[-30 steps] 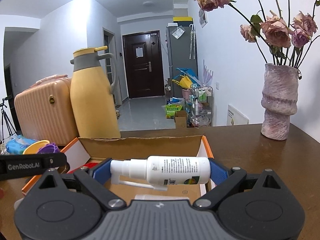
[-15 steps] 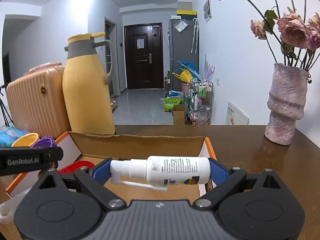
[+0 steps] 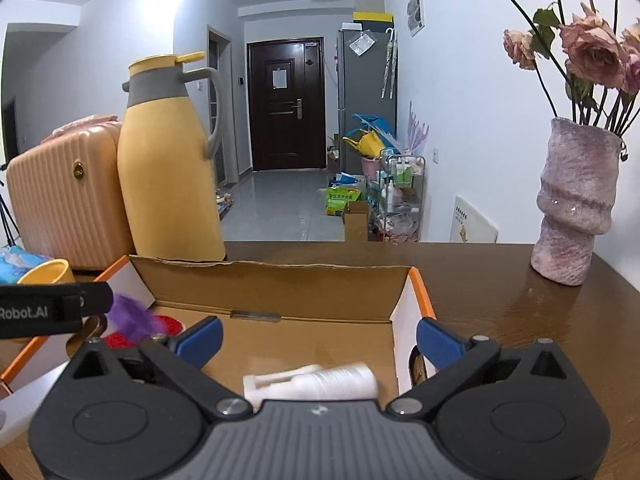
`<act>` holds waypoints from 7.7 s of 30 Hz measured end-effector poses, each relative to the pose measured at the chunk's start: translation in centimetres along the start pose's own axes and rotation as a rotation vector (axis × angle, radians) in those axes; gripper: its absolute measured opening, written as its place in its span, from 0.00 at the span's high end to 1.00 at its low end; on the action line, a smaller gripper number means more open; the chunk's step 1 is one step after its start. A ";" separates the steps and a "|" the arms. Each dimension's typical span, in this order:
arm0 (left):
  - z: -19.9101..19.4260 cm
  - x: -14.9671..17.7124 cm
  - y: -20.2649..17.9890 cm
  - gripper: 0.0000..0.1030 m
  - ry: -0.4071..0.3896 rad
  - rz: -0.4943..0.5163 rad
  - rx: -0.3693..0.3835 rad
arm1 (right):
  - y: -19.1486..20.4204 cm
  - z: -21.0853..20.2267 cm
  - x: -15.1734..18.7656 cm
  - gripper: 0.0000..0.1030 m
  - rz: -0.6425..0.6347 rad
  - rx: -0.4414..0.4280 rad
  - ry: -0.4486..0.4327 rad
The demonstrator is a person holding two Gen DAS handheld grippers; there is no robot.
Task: Organize rigid objects
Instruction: 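Open both grippers to drop the spray bottle and purple cap into the box, then withdraw both grippers from the cardboard box, then lower the left gripper onto the white screw cap and grasp it, then grasp the translucent ring with the right gripper while the left gripper holds the white cap, then carry the white cap and translucent ring over the cardboard box with both grippers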
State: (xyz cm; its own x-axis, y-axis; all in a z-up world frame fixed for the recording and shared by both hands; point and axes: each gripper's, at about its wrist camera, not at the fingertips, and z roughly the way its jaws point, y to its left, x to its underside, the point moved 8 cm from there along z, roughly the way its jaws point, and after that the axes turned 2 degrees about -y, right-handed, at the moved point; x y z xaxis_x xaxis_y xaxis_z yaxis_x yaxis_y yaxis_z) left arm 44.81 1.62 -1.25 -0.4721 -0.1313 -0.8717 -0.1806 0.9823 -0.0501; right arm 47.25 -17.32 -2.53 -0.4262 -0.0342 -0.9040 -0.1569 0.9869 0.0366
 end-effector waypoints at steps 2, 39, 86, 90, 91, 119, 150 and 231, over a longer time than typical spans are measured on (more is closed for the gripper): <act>0.0 0.0 0.0 0.00 0.002 0.003 -0.005 | -0.1 0.0 0.1 0.00 0.007 -0.008 0.005; -5.1 1.1 0.8 0.00 -0.065 0.002 0.000 | 1.0 -4.6 1.3 0.00 -0.023 -0.045 -0.035; -16.0 15.1 5.6 0.00 0.076 0.117 0.125 | 4.2 -18.9 11.6 0.00 -0.089 -0.127 -0.034; -16.3 16.3 6.0 0.00 0.105 0.124 0.142 | 4.3 -19.5 12.3 0.00 -0.095 -0.124 -0.024; -16.5 16.5 6.1 0.00 0.107 0.129 0.143 | 4.3 -19.7 12.5 0.00 -0.096 -0.122 -0.021; -14.3 18.8 4.1 0.37 0.174 0.207 0.151 | 3.3 -19.5 15.1 0.00 -0.037 -0.079 0.011; -16.0 16.7 10.0 0.60 0.059 0.062 0.120 | 9.3 -19.4 16.3 0.00 -0.106 -0.129 0.064; -17.9 9.8 4.2 0.60 -0.059 0.108 0.163 | 7.7 -19.8 10.5 0.60 -0.038 -0.144 -0.007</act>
State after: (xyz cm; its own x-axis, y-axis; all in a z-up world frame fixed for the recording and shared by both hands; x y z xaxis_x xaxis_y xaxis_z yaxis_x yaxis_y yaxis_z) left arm 24.03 2.07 -1.26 -0.4292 -0.0211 -0.9030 0.0125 0.9995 -0.0293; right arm 23.89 -13.21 -3.27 -0.4118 -0.0698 -0.9086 -0.2995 0.9520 0.0626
